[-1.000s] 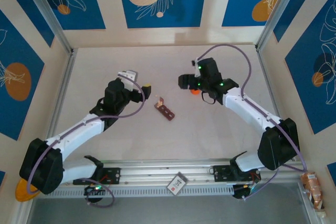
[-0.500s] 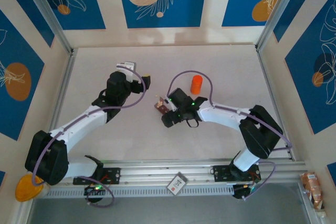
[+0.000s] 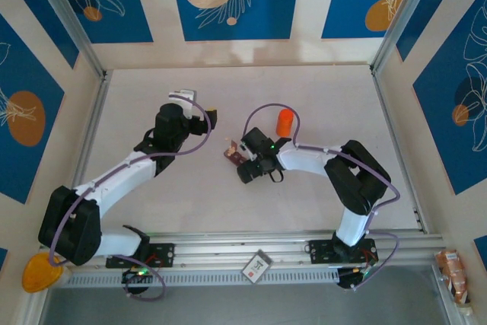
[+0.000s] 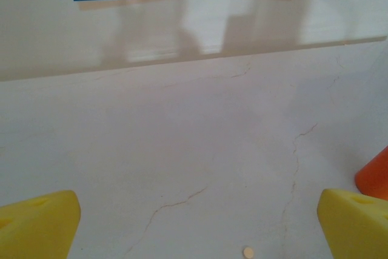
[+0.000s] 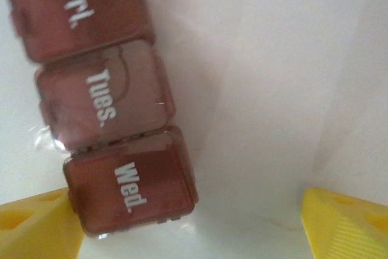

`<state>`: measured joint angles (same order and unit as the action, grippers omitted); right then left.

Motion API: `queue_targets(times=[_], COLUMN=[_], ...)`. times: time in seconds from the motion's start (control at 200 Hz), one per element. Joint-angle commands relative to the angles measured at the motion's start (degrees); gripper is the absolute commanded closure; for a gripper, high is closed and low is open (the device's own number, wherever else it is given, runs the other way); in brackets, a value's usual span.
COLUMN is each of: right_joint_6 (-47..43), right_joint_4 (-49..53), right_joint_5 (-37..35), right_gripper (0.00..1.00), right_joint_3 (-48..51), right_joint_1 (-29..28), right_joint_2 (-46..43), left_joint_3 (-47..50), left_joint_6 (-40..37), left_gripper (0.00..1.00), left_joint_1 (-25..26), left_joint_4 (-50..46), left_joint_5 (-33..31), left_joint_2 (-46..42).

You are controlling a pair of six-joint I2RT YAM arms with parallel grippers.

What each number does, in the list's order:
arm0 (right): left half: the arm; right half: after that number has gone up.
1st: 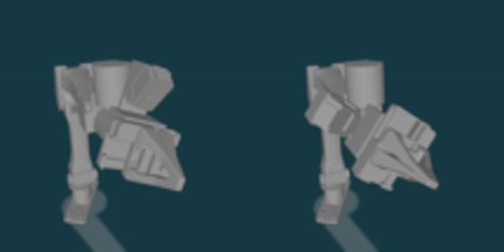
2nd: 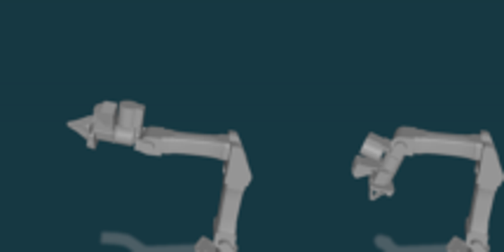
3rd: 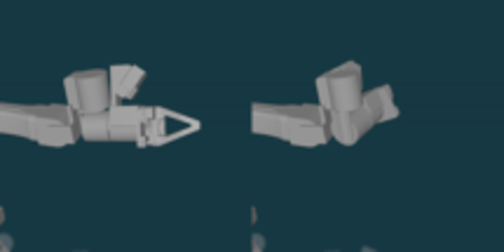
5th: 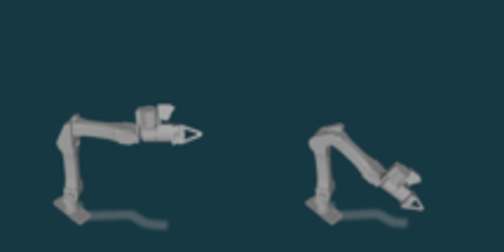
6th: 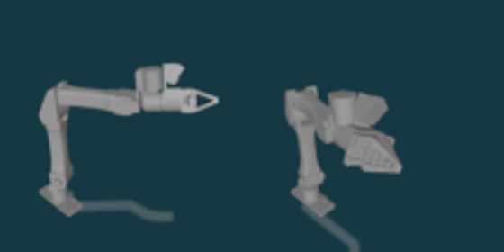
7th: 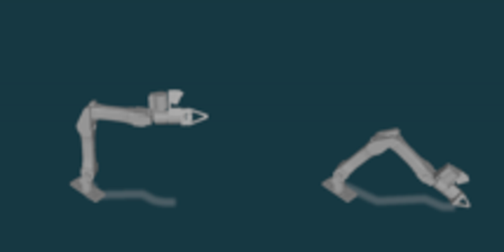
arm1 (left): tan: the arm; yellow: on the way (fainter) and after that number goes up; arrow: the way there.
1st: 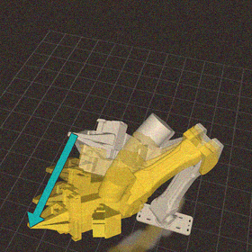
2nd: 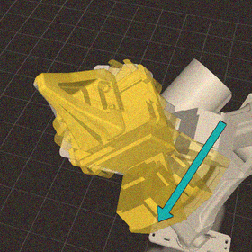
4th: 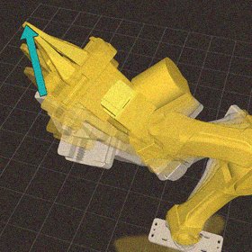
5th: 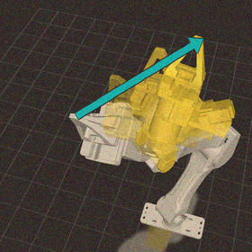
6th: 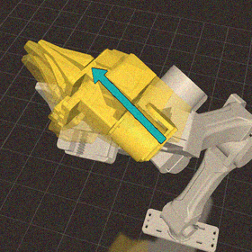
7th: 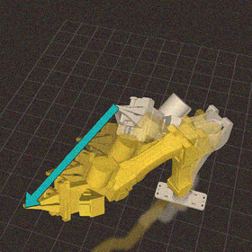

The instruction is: Sort the pills into containers

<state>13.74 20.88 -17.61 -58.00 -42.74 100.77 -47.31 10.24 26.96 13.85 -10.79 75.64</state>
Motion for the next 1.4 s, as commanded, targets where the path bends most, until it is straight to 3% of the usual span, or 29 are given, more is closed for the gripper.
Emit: queue_targets(times=[0.0, 0.45, 0.695, 0.86, 1.396], right_joint_6=[-0.8, 0.4, 3.7, 7.3, 12.9], right_joint_4=[-0.3, 0.8, 2.5, 3.0, -1.8], right_joint_5=[0.7, 5.6, 14.7, 17.2, 24.7], right_gripper=[0.11, 0.13, 0.15, 0.15, 0.34], right_joint_3=[-1.2, -3.4, -1.8, -3.4, -0.4], right_joint_1=[2.3, 10.6, 10.9, 11.0, 12.8], right_joint_2=[0.8, 0.3, -6.8, -7.6, -5.2], left_joint_3=[-1.3, -1.9, -7.0, -10.0, -18.4], left_joint_6=[0.8, 2.1, 2.9, 3.9, 2.9], left_gripper=[0.00, 0.00, 0.00, 0.00, 0.00], left_joint_1=[-0.7, -0.8, -0.8, -0.9, -0.9], left_joint_4=[0.2, -0.1, -7.7, -11.5, -21.1], left_joint_5=[0.2, 2.0, 4.3, 5.8, 13.2], left_joint_2=[0.7, 2.8, 7.3, 10.3, 19.6])
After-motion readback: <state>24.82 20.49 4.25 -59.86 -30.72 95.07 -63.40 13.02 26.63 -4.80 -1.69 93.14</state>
